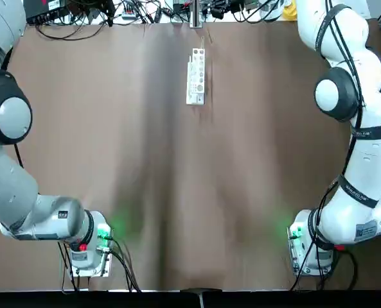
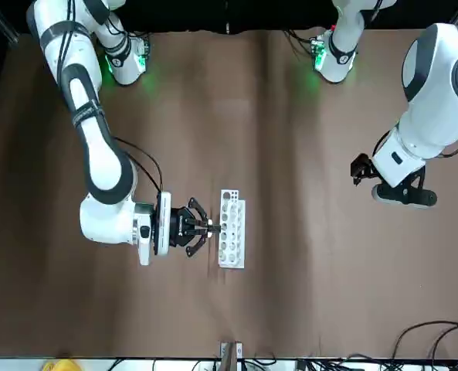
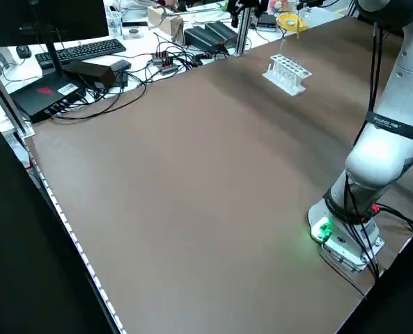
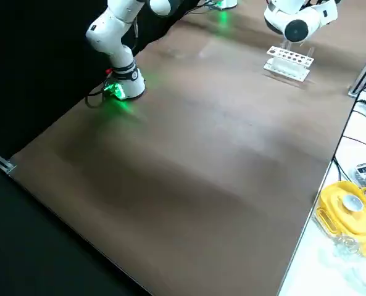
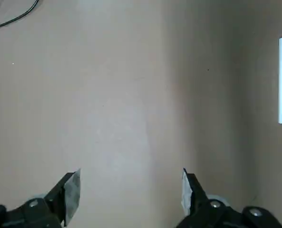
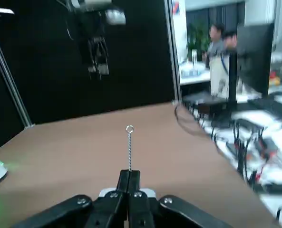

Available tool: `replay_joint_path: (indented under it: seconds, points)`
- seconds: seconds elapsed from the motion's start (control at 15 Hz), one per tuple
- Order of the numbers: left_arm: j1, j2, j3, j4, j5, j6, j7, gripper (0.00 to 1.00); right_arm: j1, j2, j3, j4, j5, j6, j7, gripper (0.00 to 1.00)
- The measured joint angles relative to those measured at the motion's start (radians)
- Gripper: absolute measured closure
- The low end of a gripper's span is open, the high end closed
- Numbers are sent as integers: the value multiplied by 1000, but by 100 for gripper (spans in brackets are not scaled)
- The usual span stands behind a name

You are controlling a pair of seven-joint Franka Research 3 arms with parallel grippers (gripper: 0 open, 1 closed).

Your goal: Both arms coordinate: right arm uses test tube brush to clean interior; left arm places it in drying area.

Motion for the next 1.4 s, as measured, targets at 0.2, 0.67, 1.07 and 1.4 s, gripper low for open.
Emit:
replay_joint_path:
  seconds: [0.2,0.67,1.07,1.4]
  points:
    - [1,0,1,0,0,0,0,0,2,8,11,0,87,0,-101,98]
    - [4,1,7,0,4,27,0,0,1,28,13,0,229,0,-305,98]
    - [15,6,8,-1,27,55,0,0,-9,53,12,1,282,-39,-384,98]
    - [13,6,4,-4,12,75,0,0,-9,70,12,1,285,-56,-394,98]
